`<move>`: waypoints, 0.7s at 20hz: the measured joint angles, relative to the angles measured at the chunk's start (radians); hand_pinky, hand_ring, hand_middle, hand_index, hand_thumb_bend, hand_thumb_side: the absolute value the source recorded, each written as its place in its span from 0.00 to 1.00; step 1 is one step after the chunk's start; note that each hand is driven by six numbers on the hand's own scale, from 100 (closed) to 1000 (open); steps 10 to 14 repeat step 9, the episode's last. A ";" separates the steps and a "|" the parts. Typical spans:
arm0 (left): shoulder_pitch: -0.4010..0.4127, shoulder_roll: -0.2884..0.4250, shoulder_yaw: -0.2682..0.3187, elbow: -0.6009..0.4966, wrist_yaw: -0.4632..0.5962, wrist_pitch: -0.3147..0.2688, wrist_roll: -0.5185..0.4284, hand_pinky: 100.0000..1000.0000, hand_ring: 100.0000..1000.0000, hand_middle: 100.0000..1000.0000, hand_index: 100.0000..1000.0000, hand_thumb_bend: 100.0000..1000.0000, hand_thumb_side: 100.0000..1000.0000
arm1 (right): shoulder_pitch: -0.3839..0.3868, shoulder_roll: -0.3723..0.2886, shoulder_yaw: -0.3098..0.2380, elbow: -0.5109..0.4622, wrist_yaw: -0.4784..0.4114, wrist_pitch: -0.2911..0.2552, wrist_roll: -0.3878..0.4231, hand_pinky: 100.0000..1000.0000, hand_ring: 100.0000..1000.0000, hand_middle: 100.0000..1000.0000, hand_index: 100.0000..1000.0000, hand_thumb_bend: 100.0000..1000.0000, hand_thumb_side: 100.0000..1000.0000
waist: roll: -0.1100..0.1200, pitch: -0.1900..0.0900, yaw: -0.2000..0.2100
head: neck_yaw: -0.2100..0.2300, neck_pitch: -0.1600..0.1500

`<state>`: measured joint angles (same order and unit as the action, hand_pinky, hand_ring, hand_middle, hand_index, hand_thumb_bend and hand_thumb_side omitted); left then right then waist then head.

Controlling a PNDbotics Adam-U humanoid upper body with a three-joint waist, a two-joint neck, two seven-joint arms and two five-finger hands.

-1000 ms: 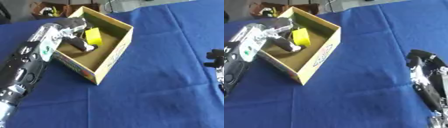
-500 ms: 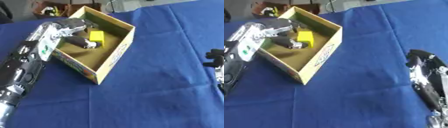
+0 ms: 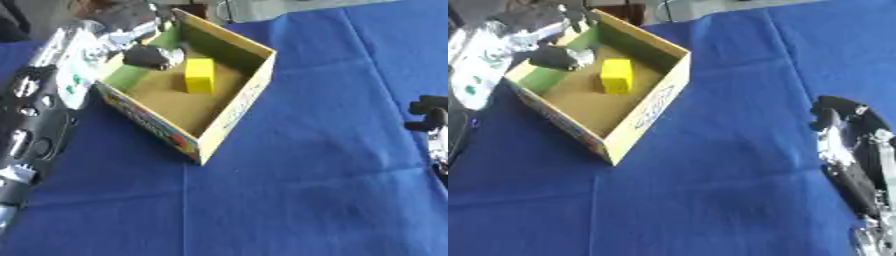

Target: Pick up objects on the table and place them in the box.

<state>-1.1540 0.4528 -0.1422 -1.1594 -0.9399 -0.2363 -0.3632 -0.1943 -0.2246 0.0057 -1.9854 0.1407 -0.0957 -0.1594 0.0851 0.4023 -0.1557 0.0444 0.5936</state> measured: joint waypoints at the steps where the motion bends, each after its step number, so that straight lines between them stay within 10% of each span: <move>1: 0.009 0.001 0.005 -0.025 0.015 0.010 0.016 0.34 0.61 0.67 0.86 0.00 0.82 | 0.001 0.000 -0.002 0.000 0.000 0.000 -0.002 0.63 0.77 0.56 0.73 0.00 0.53 | -0.002 0.000 0.008 | 0.000 0.007; 14: 0.167 -0.027 0.155 -0.214 0.131 0.006 0.133 0.28 0.54 0.58 0.81 0.00 0.89 | 0.000 0.001 -0.026 0.000 -0.002 -0.004 -0.029 0.63 0.77 0.56 0.72 0.00 0.53 | -0.026 -0.014 0.067 | -0.005 0.029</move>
